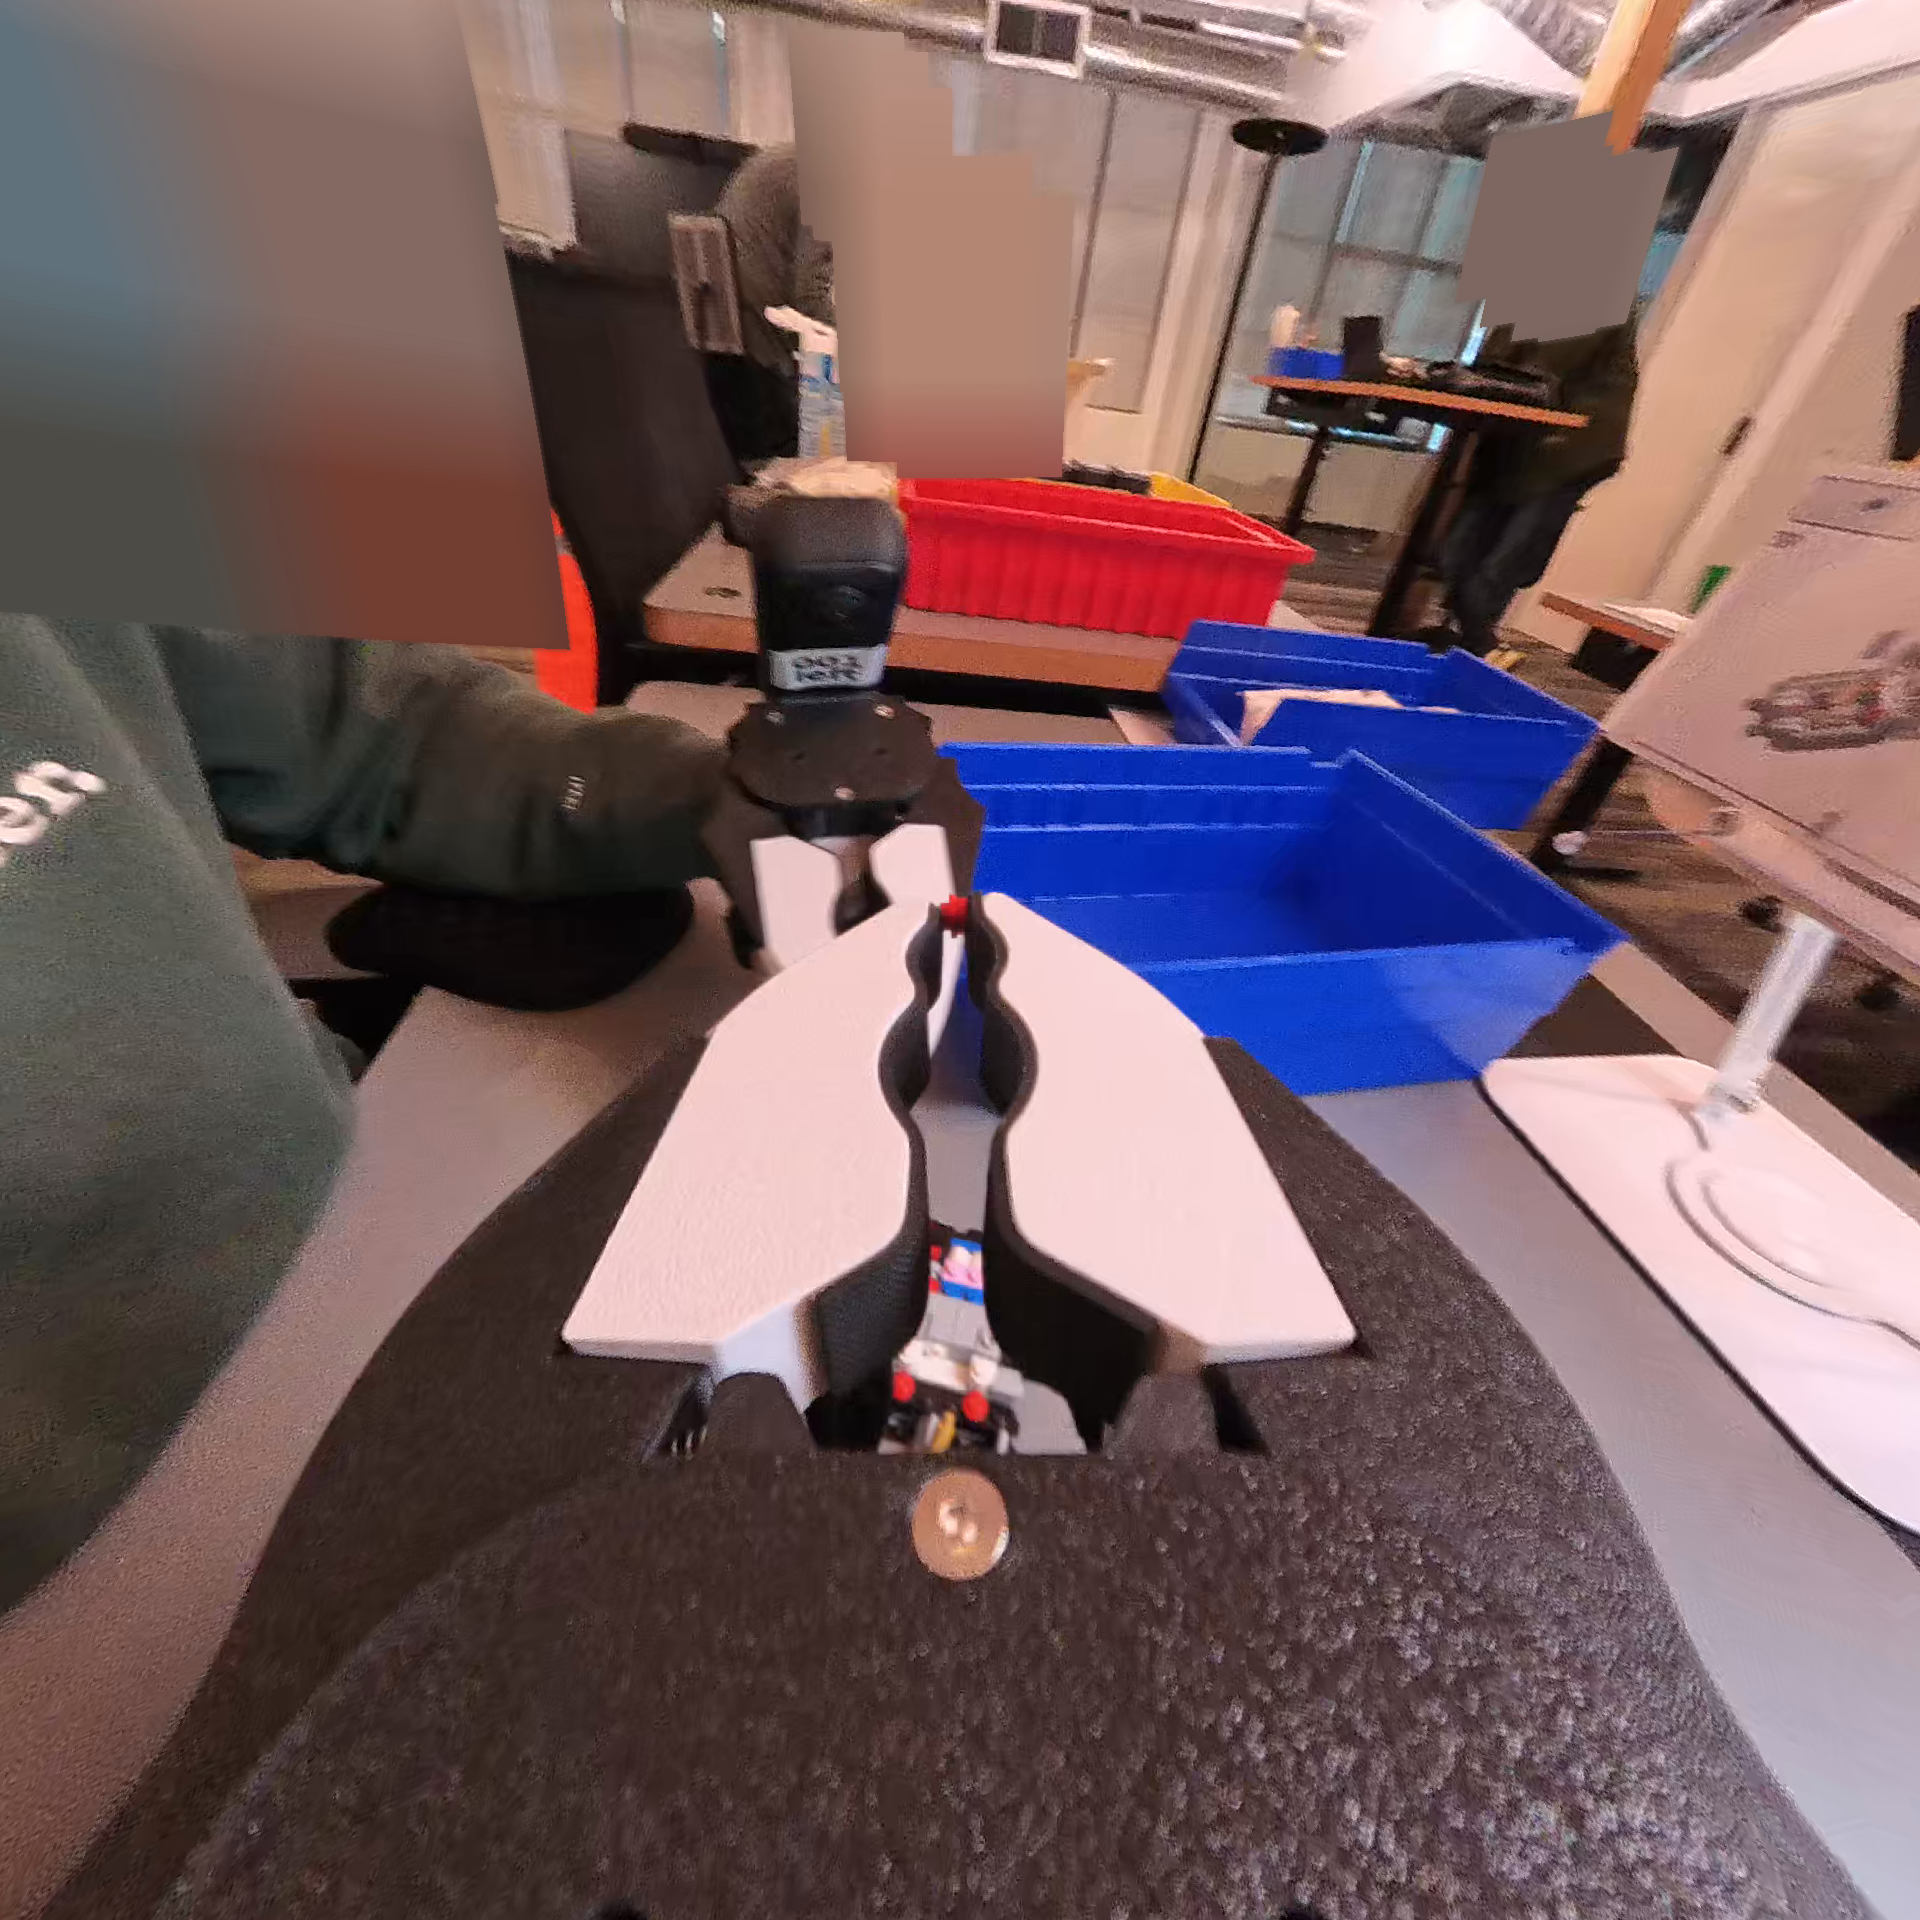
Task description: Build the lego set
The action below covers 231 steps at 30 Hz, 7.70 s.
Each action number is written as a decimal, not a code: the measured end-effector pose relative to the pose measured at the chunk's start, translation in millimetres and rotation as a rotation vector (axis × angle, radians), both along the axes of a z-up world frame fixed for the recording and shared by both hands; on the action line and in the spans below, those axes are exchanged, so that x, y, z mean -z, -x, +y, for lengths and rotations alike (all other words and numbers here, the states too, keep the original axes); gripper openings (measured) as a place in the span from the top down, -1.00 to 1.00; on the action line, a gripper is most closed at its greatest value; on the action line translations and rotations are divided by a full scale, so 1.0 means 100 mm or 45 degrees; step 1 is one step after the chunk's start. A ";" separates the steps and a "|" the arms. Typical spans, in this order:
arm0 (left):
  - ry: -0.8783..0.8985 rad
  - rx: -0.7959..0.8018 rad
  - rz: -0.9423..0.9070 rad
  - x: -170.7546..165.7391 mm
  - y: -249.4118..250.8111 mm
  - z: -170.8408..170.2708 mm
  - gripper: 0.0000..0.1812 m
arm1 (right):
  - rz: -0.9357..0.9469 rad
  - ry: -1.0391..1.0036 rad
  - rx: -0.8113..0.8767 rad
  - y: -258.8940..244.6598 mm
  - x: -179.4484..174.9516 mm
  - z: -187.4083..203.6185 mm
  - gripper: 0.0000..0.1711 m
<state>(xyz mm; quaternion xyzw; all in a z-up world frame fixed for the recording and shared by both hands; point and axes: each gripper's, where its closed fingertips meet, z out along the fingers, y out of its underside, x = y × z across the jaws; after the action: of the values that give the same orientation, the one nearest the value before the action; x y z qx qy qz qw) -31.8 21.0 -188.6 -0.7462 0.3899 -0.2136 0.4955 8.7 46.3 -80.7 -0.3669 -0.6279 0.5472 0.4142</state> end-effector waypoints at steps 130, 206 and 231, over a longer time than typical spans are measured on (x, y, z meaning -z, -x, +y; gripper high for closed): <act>0.010 0.180 -0.273 -0.42 -0.13 -0.26 0.89 | -0.192 0.018 -0.166 0.38 0.57 -0.56 0.91; -0.590 -0.306 0.358 -0.51 0.00 0.21 0.90 | -0.054 1.043 -0.250 0.44 0.16 -0.17 1.00; -0.853 -0.545 0.751 -0.44 0.15 0.39 0.90 | -0.324 0.276 0.315 0.55 0.56 0.00 0.85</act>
<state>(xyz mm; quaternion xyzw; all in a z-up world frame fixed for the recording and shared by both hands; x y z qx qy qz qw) -46.6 60.4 -144.5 -0.6378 0.3986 0.2503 0.6096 -46.6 46.4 -136.8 -0.5500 -0.5627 0.5058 0.3535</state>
